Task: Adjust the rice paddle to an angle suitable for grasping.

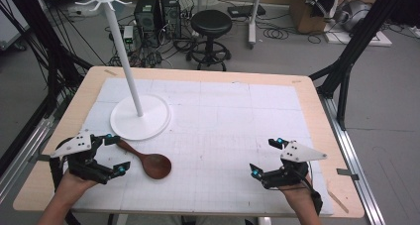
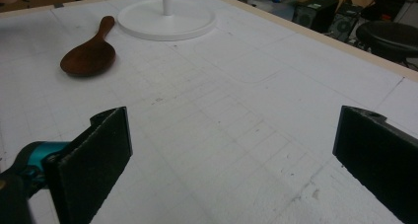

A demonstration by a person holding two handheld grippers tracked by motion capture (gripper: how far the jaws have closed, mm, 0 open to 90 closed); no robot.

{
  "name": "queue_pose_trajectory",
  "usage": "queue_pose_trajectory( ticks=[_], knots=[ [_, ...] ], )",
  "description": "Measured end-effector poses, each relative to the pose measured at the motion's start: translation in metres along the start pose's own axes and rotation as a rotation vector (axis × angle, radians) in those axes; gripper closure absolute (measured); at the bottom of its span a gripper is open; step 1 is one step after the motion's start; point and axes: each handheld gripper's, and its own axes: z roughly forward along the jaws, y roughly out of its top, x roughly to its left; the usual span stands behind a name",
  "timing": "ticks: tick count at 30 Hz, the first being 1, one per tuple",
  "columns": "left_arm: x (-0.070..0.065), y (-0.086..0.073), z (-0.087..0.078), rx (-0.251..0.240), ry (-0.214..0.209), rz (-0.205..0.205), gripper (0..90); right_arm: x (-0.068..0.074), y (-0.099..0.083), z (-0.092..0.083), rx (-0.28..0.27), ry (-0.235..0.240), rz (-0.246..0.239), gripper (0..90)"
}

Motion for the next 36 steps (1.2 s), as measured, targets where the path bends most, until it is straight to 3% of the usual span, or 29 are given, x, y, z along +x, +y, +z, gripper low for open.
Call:
queue_pose_trajectory(
  ticks=[4,10,18,29,32,36],
  knots=[
    [-0.003,0.000,0.001,0.035,0.026,0.027,2.1,-0.002,-0.001,0.001,0.004,0.008,-0.006,0.8],
    [-0.004,0.000,-0.001,0.072,0.031,0.036,2.1,-0.005,-0.002,-0.006,0.008,0.006,-0.014,0.8],
    [0.001,0.003,-0.014,0.181,0.065,0.082,2.2,-0.007,-0.003,-0.013,0.004,0.001,-0.004,0.8],
    [0.013,0.007,-0.046,0.284,0.043,0.126,4.1,-0.007,-0.005,-0.014,0.010,-0.005,0.004,0.8],
    [0.016,0.010,-0.054,0.295,0.045,0.126,4.1,-0.008,-0.005,-0.013,0.014,-0.004,0.005,0.8],
    [0.018,0.015,-0.061,0.307,0.016,0.131,4.1,-0.007,-0.006,-0.012,0.016,0.000,0.005,0.8]
  ],
)
